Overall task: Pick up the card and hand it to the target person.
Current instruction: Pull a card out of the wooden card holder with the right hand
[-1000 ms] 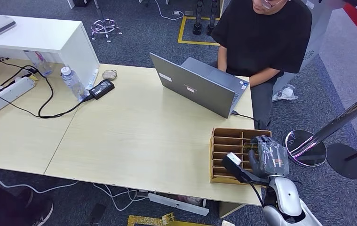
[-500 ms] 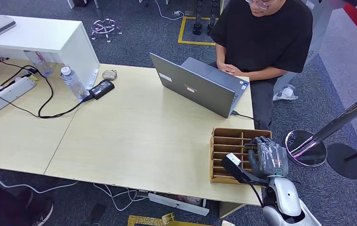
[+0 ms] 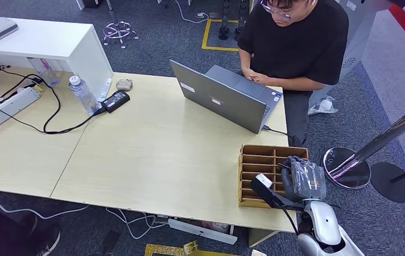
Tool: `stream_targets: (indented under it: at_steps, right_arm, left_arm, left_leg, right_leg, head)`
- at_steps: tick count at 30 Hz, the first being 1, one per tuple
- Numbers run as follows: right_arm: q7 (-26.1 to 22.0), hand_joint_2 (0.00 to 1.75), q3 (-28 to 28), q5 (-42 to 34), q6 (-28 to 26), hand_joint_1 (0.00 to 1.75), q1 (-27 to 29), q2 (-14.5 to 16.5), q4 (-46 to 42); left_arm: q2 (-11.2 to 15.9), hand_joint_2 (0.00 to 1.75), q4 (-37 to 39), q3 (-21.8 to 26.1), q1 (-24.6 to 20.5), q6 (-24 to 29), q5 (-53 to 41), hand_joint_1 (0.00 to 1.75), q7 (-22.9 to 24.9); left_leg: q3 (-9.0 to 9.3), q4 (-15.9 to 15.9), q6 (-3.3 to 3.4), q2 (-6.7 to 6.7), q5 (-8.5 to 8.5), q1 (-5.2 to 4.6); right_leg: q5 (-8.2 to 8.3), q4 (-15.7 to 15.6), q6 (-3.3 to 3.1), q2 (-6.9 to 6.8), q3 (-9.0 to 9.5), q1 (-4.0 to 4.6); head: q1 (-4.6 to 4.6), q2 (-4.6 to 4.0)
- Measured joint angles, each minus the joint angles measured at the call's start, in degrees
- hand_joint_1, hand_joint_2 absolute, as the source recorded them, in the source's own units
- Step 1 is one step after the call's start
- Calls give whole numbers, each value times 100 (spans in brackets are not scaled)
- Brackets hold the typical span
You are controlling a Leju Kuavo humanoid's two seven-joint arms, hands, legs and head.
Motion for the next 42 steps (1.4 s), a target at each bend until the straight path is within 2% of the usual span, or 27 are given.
stream_targets:
  at_steps: [14,19,26,35,42]
  right_arm:
    - [46,175,-1,83,109,146,-7,-120,-256]
    - [68,175,-6,204,169,159,-7,-213,-518]
    - [41,175,-15,401,61,167,-6,-296,-873]
    - [-128,175,-137,619,-338,151,-3,-307,-1231]
    - [-334,175,-251,410,-458,151,-83,-305,-1269]
  left_arm:
    - [0,0,0,0,1,3,15,0,-7]
    - [0,0,0,0,1,14,49,0,-4]
    - [0,0,0,0,1,16,50,0,3]
    - [0,0,0,0,1,25,49,0,-15]
    - [0,0,0,0,0,14,33,0,-39]
  left_leg:
    - [0,0,0,0,0,0]
    - [0,1,0,0,0,0]
    - [0,0,0,0,0,0]
    - [0,1,0,0,0,0]
    - [-1,0,0,0,0,0]
  right_leg:
    - [0,0,0,0,0,0]
    - [0,0,0,0,0,0]
    - [0,0,0,0,0,0]
    - [0,0,0,0,0,0]
    - [0,0,0,0,0,0]
  head:
    - [0,0]
    - [-1,0]
    - [0,0]
    - [0,0]
    - [-1,0]
